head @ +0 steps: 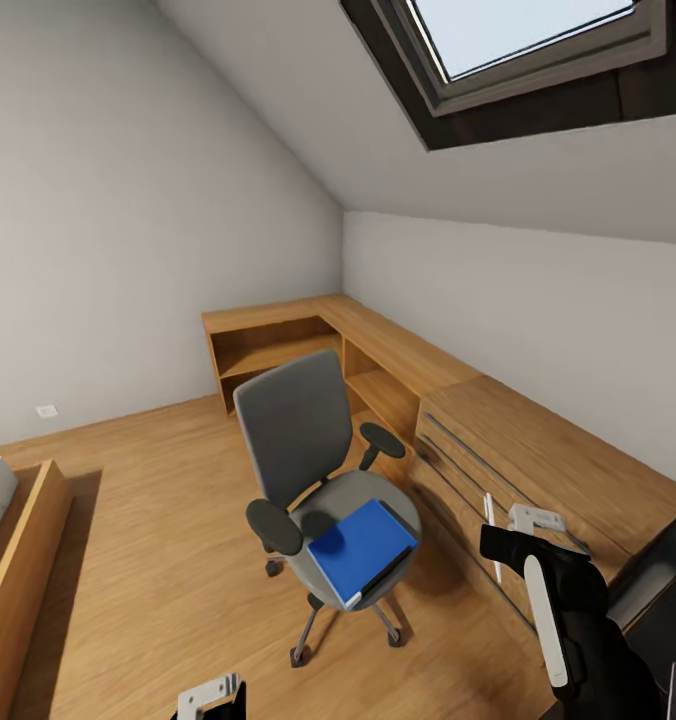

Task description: In the bedroom, organize the workspace by keeping the computer under the desk, ensuring the monitor is on the desk, placing the keyboard on the desk next to the monitor, placing the mouse on the desk next to the keyboard, moving the folder from the swivel chair onto the desk next to the mouse, stacking the notebook on top of the folder with the pen on top of the notebook, and positioning the swivel chair next to the desk.

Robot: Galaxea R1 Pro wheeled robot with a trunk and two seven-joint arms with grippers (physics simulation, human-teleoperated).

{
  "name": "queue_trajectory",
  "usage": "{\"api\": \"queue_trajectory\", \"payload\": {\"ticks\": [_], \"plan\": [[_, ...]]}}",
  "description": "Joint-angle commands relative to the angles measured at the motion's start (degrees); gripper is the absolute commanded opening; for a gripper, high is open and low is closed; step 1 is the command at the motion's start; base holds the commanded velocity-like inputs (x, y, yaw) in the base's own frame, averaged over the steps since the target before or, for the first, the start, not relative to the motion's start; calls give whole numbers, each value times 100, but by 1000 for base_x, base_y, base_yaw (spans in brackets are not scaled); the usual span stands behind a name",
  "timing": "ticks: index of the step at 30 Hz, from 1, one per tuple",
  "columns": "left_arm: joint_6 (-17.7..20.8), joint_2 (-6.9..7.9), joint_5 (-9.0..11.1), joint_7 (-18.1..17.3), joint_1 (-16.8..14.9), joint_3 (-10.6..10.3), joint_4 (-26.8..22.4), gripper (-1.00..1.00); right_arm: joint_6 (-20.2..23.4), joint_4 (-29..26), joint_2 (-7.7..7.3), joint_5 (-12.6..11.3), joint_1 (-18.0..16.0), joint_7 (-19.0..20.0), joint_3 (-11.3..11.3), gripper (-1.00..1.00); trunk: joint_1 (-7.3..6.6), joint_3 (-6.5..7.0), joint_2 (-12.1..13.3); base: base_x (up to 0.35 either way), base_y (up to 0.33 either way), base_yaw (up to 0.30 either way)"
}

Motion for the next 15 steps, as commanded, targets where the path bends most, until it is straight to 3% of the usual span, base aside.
{"api": "queue_trajectory", "payload": {"ticks": [1, 7, 11, 15], "plan": [[55, 46, 67, 39, 27, -39, -107, 100, 25, -5, 6, -13, -5, -18, -5, -100, -21, 11, 36, 0, 0, 0], [612, 166, 87, 58, 146, -57, -732, 100, 25, -9, 8, -13, -5, -13, 9, -100, -153, 119, 277, 0, 0, 0], [760, 170, 89, 80, 151, -58, -1008, 100, 25, -10, 4, -13, -5, -16, 104, -100, -241, 191, 437, 0, 0, 0], [1695, 149, 84, 201, 153, -26, -1470, 100, 23, -11, 2, -3, -5, -24, 145, -100, -329, 262, 597, 0, 0, 0]]}}
